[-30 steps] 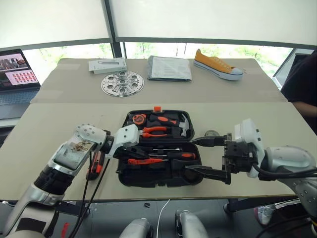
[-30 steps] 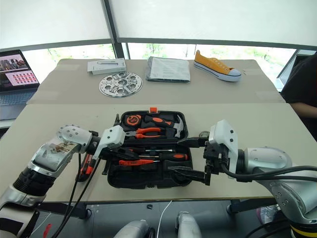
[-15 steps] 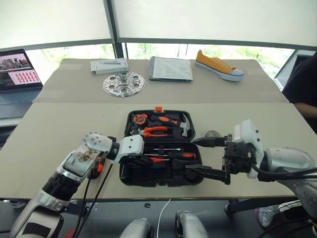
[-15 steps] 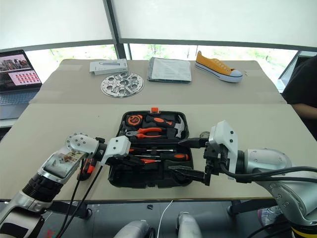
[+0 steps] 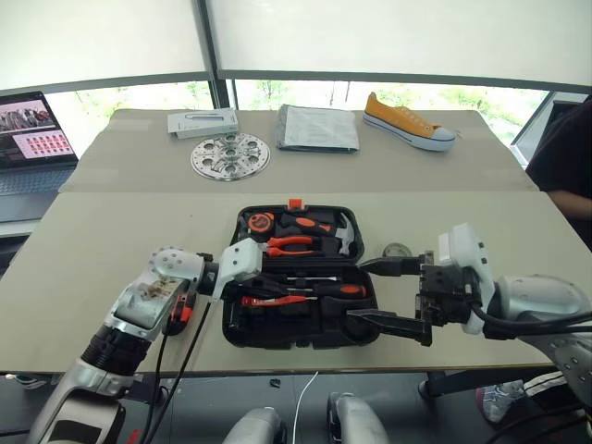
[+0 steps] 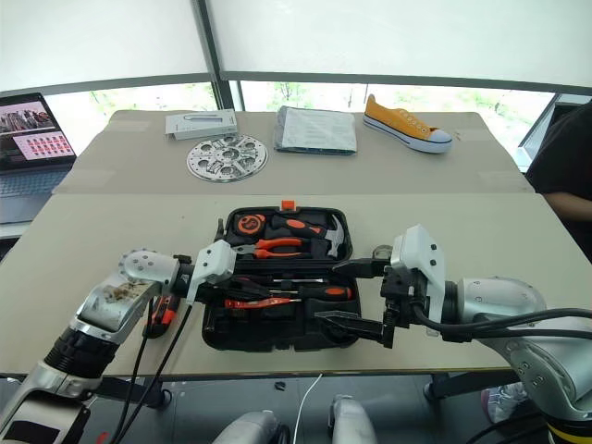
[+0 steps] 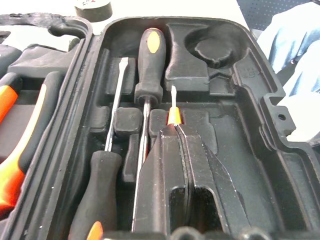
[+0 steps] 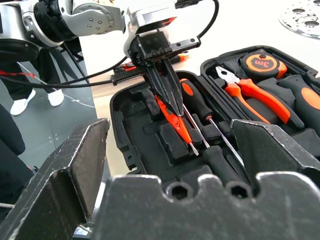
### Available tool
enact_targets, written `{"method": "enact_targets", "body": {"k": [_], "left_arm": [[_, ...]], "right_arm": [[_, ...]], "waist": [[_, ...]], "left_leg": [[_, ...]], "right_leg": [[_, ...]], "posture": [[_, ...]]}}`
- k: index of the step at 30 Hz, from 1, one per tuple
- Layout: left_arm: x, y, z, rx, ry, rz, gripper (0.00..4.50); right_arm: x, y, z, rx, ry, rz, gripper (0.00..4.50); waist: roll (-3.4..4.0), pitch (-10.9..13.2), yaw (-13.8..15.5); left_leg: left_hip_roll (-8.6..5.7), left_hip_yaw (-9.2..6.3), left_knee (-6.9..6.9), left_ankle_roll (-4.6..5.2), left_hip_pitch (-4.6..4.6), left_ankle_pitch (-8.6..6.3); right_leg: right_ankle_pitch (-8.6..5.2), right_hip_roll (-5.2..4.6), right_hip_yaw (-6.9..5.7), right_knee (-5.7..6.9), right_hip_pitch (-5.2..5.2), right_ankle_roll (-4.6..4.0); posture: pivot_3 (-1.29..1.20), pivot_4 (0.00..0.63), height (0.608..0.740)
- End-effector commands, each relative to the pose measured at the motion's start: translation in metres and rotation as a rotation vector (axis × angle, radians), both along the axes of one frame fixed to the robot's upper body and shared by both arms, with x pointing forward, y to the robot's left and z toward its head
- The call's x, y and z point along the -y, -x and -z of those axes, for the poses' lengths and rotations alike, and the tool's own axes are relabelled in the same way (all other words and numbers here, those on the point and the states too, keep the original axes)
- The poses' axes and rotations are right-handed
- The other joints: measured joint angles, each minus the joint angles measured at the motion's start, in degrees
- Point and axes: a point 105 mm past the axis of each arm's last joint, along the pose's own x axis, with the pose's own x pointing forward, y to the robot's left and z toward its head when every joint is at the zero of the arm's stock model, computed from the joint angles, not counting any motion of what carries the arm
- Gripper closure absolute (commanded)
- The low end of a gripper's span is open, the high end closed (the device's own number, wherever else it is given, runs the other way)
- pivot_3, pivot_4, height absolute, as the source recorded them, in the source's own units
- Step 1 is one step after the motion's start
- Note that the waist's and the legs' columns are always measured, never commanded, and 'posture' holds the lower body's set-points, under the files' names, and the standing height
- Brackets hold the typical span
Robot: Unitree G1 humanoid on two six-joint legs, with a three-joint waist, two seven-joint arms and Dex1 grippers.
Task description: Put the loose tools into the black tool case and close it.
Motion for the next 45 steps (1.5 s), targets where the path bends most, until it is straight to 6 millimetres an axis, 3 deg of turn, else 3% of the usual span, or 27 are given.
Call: {"method": "enact_targets", "body": {"k": [1,5,9,20,33,40,45], "left_arm": [[-0.002,-0.002,0.006,0.035,-0.024,-0.003,4.47],[-0.009,-0.005,0.02,0.049,-0.066,-0.022,4.47],[-0.014,-0.006,0.021,0.038,-0.066,-0.036,4.47],[-0.04,0.002,0.001,0.022,-0.068,-0.075,4.47],[-0.014,0.001,-0.036,0.042,0.069,-0.028,4.47],[-0.011,-0.001,-0.022,0.041,0.023,-0.013,4.47],[-0.017,-0.003,0.001,0.037,-0.045,-0.009,4.47]], "right_arm": [[-0.001,0.003,-0.004,0.012,0.005,-0.017,0.0],[-0.001,0.004,-0.004,0.009,0.006,-0.02,0.0],[-0.001,0.006,-0.003,0.006,0.01,-0.023,0.0],[-0.001,0.011,0.002,-0.008,0.02,-0.034,0.0],[-0.003,0.011,0.005,-0.022,0.011,-0.041,0.0],[-0.003,0.01,0.004,-0.022,0.005,-0.035,0.0],[-0.002,0.01,0.004,-0.023,0.002,-0.026,0.0]], "waist": [[0.0,0.0,0.0],[0.01,0.0,0.2],[0.0,-0.1,0.2],[0.02,-0.1,0.0],[0.01,-0.1,0.0],[0.01,-0.1,0.0],[0.01,-0.1,0.0]], "left_leg": [[0.0,0.0,0.0,0.0,0.0,0.0],[0.0,0.0,0.01,0.0,0.02,0.0],[0.0,0.0,0.02,0.0,0.05,0.0],[0.04,0.0,-0.01,0.0,0.07,0.0],[0.01,0.0,-0.02,0.01,0.01,-0.01],[0.02,0.0,-0.04,0.0,0.01,-0.01],[0.0,0.0,-0.03,0.01,0.0,-0.01]], "right_leg": [[0.0,0.0,0.01,0.0,0.0,0.0],[0.01,-0.02,0.07,0.0,0.05,0.01],[0.02,-0.02,0.09,0.0,0.09,0.03],[0.02,0.05,0.12,0.03,0.05,0.03],[0.02,0.03,0.0,-0.03,0.02,0.03],[0.02,0.04,0.01,-0.05,0.01,0.02],[0.02,0.02,0.01,-0.07,0.02,0.03]], "posture": [[0.0,0.15,0.737],[0.0,0.15,0.737],[0.0,0.15,0.737],[0.0,0.15,0.737],[0.0,0.15,0.737],[0.0,0.15,0.737],[0.0,0.15,0.737]]}}
